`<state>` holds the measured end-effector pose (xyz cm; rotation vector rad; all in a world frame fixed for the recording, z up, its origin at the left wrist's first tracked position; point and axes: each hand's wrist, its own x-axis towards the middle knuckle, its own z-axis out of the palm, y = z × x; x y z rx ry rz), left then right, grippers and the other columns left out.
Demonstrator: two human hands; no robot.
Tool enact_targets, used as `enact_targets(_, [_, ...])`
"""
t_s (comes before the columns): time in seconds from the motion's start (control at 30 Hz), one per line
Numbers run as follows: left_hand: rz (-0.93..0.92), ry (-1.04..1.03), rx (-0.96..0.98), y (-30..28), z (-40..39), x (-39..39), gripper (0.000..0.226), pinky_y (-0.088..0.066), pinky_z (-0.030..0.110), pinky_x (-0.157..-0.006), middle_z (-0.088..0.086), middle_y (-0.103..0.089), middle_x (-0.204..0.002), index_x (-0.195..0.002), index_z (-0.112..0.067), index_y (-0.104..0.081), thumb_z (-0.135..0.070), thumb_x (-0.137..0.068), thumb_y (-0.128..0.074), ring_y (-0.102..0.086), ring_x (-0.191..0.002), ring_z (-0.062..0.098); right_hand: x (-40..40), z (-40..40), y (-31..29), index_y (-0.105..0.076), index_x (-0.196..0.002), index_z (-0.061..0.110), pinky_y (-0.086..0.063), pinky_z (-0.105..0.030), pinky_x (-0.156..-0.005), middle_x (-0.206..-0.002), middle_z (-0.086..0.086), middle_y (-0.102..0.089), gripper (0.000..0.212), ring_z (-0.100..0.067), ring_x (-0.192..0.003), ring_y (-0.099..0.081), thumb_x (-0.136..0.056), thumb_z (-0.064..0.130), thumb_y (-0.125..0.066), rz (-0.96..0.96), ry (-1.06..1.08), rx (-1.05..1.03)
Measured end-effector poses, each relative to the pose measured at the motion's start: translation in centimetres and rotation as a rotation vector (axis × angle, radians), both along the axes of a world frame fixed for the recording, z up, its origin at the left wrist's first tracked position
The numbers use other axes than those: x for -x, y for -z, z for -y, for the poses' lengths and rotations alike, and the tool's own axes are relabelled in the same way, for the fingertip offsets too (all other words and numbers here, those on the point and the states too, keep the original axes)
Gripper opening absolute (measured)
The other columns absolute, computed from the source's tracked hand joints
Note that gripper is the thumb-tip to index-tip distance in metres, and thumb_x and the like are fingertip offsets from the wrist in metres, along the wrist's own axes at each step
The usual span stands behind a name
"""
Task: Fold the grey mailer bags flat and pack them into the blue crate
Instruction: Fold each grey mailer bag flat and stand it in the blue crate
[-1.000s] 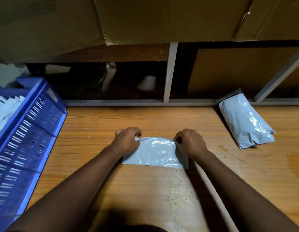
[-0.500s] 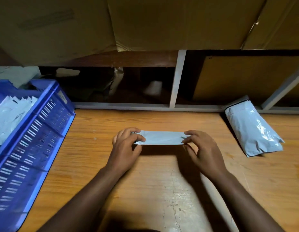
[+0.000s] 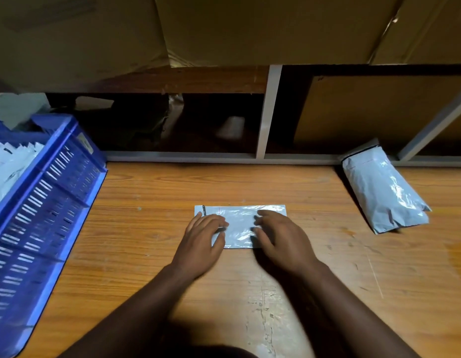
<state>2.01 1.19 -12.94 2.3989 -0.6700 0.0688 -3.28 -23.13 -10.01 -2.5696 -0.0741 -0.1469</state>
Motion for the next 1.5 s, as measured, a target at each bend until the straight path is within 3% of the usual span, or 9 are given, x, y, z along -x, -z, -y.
enact_targets(0.07, [-0.007, 0.022, -0.041, 0.6, 1.2, -0.2, 0.035, -0.023, 0.042, -0.124, -0.01, -0.056, -0.145, -0.132, -0.022, -0.063, -0.03, -0.101, -0.047, -0.04, -0.144, 0.005, -1.3, -1.7, 0.8, -0.068, -0.125, 0.025, -0.043, -0.031, -0.108, -0.148, 0.007, -0.057, 0.03, -0.013, -0.139, -0.049, -0.101, 0.038, -0.053, -0.001, -0.004, 0.014])
enact_targets(0.17, [-0.026, -0.019, -0.186, 0.6, 2.8, -0.4, 0.062, -0.005, 0.034, -0.128, -0.007, -0.023, -0.167, -0.159, -0.02, -0.034, -0.048, -0.106, -0.019, -0.009, -0.156, 0.007, -3.3, -3.6, 2.4, -0.059, -0.139, 0.015, -0.03, -0.043, -0.122, -0.158, -0.005, -0.046, 0.042, -0.029, -0.151, -0.034, -0.101, 0.027, -0.048, 0.026, -0.096, 0.155])
enact_targets(0.33, [-0.033, -0.066, -0.39, 1.0, 3.4, -1.0, 0.086, 0.001, 0.037, -0.128, -0.001, -0.009, -0.171, -0.164, -0.019, -0.016, -0.06, -0.097, 0.021, 0.002, -0.158, 0.015, -4.4, -4.5, 4.6, -0.039, -0.157, 0.011, -0.018, -0.05, -0.127, -0.166, -0.007, -0.033, 0.054, -0.028, -0.156, -0.024, -0.107, 0.033, -0.034, -0.035, -0.097, 0.266])
enact_targets(0.47, [0.007, -0.066, -0.422, 1.3, 3.5, -1.0, 0.077, -0.002, 0.04, -0.128, 0.001, -0.01, -0.171, -0.163, -0.017, -0.017, -0.053, -0.103, 0.015, 0.001, -0.158, 0.017, -4.1, -4.4, 5.4, -0.026, -0.163, 0.017, -0.009, -0.048, -0.128, -0.171, -0.004, -0.019, 0.058, -0.023, -0.159, -0.013, -0.11, 0.039, -0.02, -0.061, -0.106, 0.296])
enact_targets(0.67, [-0.001, -0.079, -0.477, 2.1, 3.7, -1.4, 0.065, -0.013, 0.046, -0.127, 0.003, -0.016, -0.17, -0.162, -0.016, -0.025, -0.046, -0.109, -0.002, -0.005, -0.159, 0.02, -4.5, -4.9, 5.8, -0.024, -0.164, 0.016, -0.009, -0.05, -0.128, -0.172, -0.003, -0.014, 0.059, -0.024, -0.16, -0.008, -0.109, 0.037, -0.024, -0.074, -0.1, 0.292])
enact_targets(0.97, [-0.041, -0.091, -0.479, 0.9, 4.0, -1.5, 0.076, 0.002, 0.041, -0.128, -0.001, -0.012, -0.171, -0.163, -0.021, -0.021, -0.059, -0.102, 0.003, -0.001, -0.158, 0.016, -4.7, -4.3, 4.8, -0.014, -0.165, 0.013, 0.0, -0.047, -0.129, -0.173, -0.003, -0.005, 0.071, -0.022, -0.16, 0.0, -0.102, 0.043, -0.003, -0.153, -0.168, 0.278])
enact_targets(1.1, [-0.024, -0.031, -0.449, 1.0, 4.7, -2.0, 0.075, 0.0, 0.039, -0.128, -0.001, -0.009, -0.172, -0.163, -0.018, -0.018, -0.057, -0.103, 0.005, 0.003, -0.158, 0.012, -4.6, -3.9, 4.7, -0.021, -0.163, 0.009, 0.0, -0.046, -0.128, -0.172, -0.006, -0.014, 0.067, -0.024, -0.16, -0.008, -0.104, 0.04, -0.009, -0.106, -0.118, 0.289])
enact_targets(1.27, [-0.014, -0.025, -0.493, 2.0, 4.9, -2.1, 0.072, -0.008, 0.042, -0.128, -0.001, -0.005, -0.172, -0.164, -0.016, -0.011, -0.05, -0.103, 0.01, 0.004, -0.158, 0.013, -4.4, -3.9, 5.3, -0.015, -0.165, 0.014, -0.003, -0.047, -0.129, -0.173, -0.003, -0.007, 0.061, -0.021, -0.16, -0.001, -0.108, 0.036, -0.018, -0.108, -0.091, 0.293])
enact_targets(1.5, [-0.032, -0.024, -0.47, 1.4, 4.1, -2.1, 0.083, 0.002, 0.038, -0.128, -0.004, 0.004, -0.17, -0.164, -0.019, -0.004, -0.065, -0.097, 0.014, 0.009, -0.157, 0.011, -4.1, -2.6, 5.2, -0.014, -0.165, 0.013, 0.005, -0.043, -0.128, -0.172, -0.001, -0.002, 0.069, -0.021, -0.16, -0.002, -0.107, 0.05, -0.005, -0.131, -0.102, 0.306])
